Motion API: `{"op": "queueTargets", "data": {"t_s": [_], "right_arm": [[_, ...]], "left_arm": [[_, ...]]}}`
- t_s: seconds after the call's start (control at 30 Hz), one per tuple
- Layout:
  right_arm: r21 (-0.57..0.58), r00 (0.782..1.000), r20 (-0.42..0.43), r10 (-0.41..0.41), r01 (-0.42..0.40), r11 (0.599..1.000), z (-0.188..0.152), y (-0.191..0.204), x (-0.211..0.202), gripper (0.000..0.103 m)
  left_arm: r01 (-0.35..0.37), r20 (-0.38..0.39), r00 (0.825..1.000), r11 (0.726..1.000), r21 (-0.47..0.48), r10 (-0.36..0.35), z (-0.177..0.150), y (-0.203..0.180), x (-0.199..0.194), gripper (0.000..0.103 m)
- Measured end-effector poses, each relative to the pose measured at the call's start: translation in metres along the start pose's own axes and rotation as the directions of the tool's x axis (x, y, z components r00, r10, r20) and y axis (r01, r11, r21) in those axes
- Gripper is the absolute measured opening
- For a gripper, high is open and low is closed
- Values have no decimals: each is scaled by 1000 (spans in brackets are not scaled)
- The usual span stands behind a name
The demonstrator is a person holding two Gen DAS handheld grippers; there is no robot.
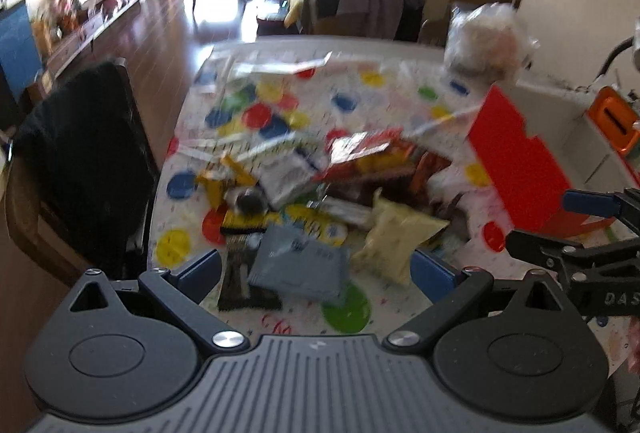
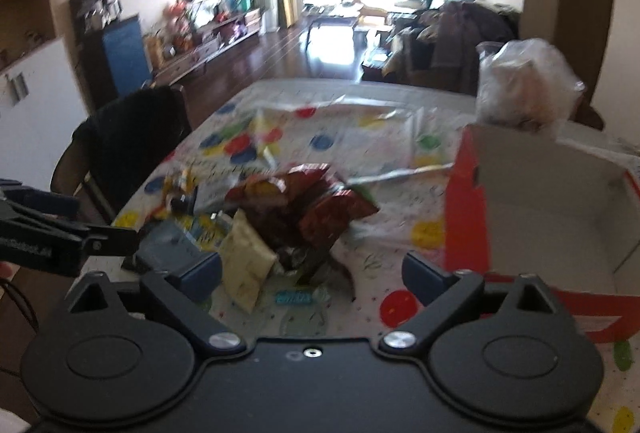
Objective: Organize snacks
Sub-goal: 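Grasp the pale yellow pouch with the left tool while the right tool grasps a teal candy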
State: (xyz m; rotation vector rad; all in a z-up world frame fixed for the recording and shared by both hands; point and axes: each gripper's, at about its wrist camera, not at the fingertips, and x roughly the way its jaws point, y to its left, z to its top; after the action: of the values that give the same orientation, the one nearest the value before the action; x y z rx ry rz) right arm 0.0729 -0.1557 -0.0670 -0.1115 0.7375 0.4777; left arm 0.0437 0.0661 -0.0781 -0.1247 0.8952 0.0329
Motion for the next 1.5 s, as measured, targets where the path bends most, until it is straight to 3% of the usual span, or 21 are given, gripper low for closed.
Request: {"op": "queueTargets", "data": {"t_s": [0.1, 0.2, 0.37, 0.7, 0.97, 1.23, 1.33, 1.4, 1.5], "right_arm": [[-26, 999, -32, 18, -19, 999, -5, 7, 15, 90], [-40, 997, -68, 42, -45, 998, -8, 13, 30, 86], [-81, 990, -137, 44, -55, 995, -16, 18, 56, 76], [-143, 982, -189, 3, -31, 989, -25, 12, 97, 61], [-114, 980, -194, 34, -57, 992, -24, 7, 112, 56], [-77, 981, -179, 72, -87, 993, -26, 2, 109, 43], [-55, 980, -183, 82, -94, 994, -30, -2, 108, 33], [-71, 983, -173, 63, -76, 995, -32, -2, 107, 20], [-67, 979, -183, 85, -99, 993, -33, -5, 105, 13]], "left_arm": [[-13, -42, 999, 998, -63, 11, 1, 12, 15, 101], [-13, -103, 995, 991, -134, -1, 5, 21, 33, 94], [-25, -143, 990, 988, -155, 3, 7, 23, 48, 89], [-2, -137, 991, 997, -77, -8, 6, 10, 50, 88], [24, -133, 991, 998, -49, -31, 5, 5, 48, 88], [68, -113, 991, 997, 20, -65, 6, -11, 45, 88], [77, -112, 991, 996, 36, -72, 7, -16, 46, 88], [83, -113, 991, 995, 47, -77, 9, -19, 48, 88], [105, -107, 990, 991, 85, -96, 11, -27, 49, 88]]}}
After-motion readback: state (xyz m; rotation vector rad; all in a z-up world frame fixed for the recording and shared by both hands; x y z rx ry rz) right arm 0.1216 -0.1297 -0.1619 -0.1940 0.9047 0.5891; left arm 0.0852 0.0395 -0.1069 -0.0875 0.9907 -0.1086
